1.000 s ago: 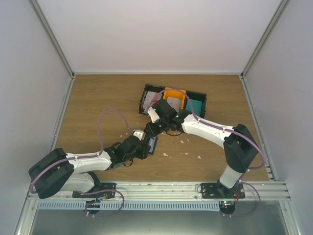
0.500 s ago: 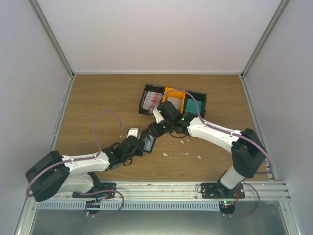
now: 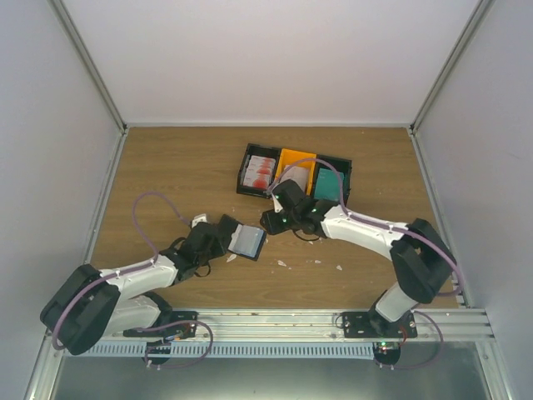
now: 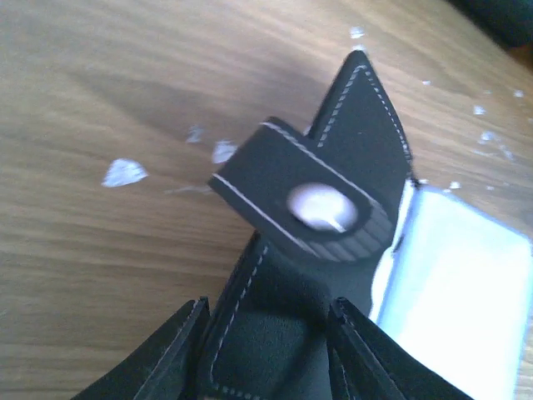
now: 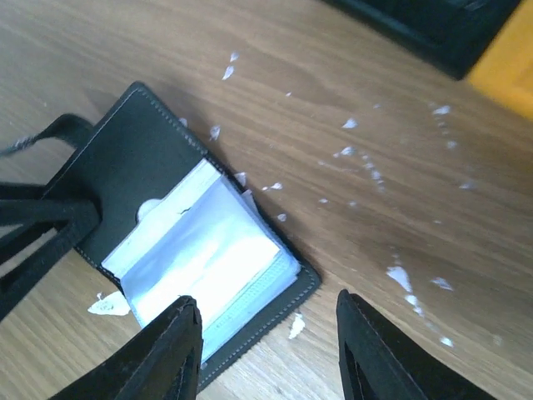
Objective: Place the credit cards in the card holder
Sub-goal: Open the card holder at the center of the board.
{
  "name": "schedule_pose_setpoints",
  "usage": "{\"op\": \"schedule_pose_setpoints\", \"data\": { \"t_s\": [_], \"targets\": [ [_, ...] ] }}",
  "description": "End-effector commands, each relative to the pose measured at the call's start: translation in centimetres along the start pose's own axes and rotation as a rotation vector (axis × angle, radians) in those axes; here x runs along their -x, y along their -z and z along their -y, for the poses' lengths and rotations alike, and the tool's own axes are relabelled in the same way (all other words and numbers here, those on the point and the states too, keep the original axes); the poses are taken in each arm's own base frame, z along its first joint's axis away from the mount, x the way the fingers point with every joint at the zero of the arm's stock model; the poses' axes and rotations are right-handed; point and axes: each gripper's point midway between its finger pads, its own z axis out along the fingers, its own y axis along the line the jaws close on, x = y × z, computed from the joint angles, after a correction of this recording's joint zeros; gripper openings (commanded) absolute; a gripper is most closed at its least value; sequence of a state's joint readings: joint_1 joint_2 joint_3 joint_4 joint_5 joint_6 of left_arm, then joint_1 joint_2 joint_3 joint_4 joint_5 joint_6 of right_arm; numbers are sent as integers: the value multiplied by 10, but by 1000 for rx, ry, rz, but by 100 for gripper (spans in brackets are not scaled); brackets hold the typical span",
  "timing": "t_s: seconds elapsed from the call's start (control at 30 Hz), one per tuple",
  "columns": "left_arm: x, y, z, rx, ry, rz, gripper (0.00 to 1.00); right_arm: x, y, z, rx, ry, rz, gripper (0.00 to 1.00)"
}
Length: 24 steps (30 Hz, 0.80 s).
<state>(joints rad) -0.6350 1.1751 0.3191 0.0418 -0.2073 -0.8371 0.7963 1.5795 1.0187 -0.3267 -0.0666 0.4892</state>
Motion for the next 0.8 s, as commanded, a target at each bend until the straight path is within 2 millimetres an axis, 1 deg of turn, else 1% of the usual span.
{"op": "schedule_pose_setpoints", "data": {
  "t_s": [0.0, 0.07, 0.17, 0.23, 0.3, 0.37, 0.5, 0.63, 0.77],
  "targets": [
    [-1, -3, -9, -23, 92, -22, 41, -6, -23, -25, 120, 53, -52, 46],
    [-3, -5, -15, -12, 102, -32, 41, -10, -31, -33, 154, 76, -81, 44],
    [-7, -8, -21, 7, 109, -55, 40, -13, -42, -41, 181, 90, -108, 38],
    [-9, -9, -22, 13, 109, -66, 39, -14, -47, -40, 172, 85, -120, 34],
    [-10, -10, -23, 14, 106, -75, 36, -16, -53, -34, 140, 72, -133, 34],
    [-12, -10, -24, 16, 102, -83, 33, -21, -59, -26, 97, 57, -156, 34],
    [-15, -11, -24, 17, 98, -94, 26, -25, -65, -11, 19, 50, -157, 44],
    [-18, -13, -24, 12, 99, -106, 23, -28, -73, -8, 5, 60, -170, 46],
    [-20, -14, -23, 4, 97, -112, 21, -28, -74, -13, 33, 63, -164, 43]
  ]
}}
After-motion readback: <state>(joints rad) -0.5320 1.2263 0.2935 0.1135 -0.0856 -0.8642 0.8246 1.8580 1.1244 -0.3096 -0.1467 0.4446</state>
